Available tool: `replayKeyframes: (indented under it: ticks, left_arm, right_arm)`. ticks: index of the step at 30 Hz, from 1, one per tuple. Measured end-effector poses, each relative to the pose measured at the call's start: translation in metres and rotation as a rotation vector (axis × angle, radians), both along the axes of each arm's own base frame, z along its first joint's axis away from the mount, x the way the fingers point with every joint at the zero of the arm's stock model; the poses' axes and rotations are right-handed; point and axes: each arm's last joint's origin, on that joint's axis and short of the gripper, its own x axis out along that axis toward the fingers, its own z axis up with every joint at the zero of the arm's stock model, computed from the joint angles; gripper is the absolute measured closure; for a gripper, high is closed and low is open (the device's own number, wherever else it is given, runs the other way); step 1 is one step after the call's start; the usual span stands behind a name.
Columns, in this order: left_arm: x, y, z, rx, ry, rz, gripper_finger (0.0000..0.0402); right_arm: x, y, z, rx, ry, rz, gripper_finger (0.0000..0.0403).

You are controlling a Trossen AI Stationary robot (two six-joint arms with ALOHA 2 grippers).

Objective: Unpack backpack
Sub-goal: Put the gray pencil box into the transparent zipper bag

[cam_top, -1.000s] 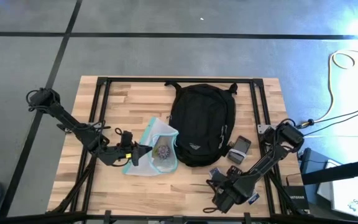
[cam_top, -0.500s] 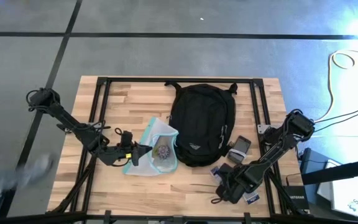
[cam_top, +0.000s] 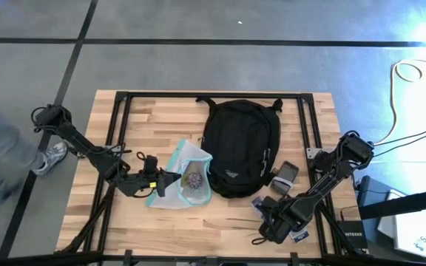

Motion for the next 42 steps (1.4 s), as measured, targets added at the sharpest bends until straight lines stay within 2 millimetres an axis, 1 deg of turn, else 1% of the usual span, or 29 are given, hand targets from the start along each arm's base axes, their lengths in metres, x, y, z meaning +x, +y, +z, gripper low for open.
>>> replayKeyframes:
  ticks: [3,6,15,24,28,31,35,42]
  left_arm:
    - [0.0,0.0,0.0,0.0,0.0,0.0,0.04]
    - [0.0,0.0,0.0,-0.001,0.0,0.0,0.04]
    - [0.0,0.0,0.0,-0.002,-0.001,0.0,0.04]
    - [0.0,0.0,0.0,-0.001,-0.003,0.005,0.04]
    - [0.0,0.0,0.0,0.001,-0.004,0.004,0.04]
    - [0.0,0.0,0.0,0.002,-0.004,0.006,0.04]
    - [0.0,0.0,0.0,0.003,-0.004,0.007,0.04]
    - [0.0,0.0,0.0,0.005,-0.001,0.007,0.04]
  right_arm:
    - [0.001,-0.001,0.0,-0.013,-0.017,-0.025,0.0105]
    - [0.002,0.0,0.0,-0.006,-0.029,-0.043,0.0112]
    - [0.003,0.002,0.0,0.015,-0.043,-0.063,0.0114]
    - [0.006,0.005,-0.011,-0.013,-0.012,-0.076,0.0114]
    - [0.008,0.007,-0.007,-0.057,0.007,-0.059,0.0114]
    - [0.005,0.002,-0.004,-0.134,0.045,-0.035,0.0114]
    - [0.002,-0.001,-0.002,-0.193,0.065,-0.005,0.0114]
    - [0.005,0.0,-0.002,-0.182,0.042,0.002,0.0114]
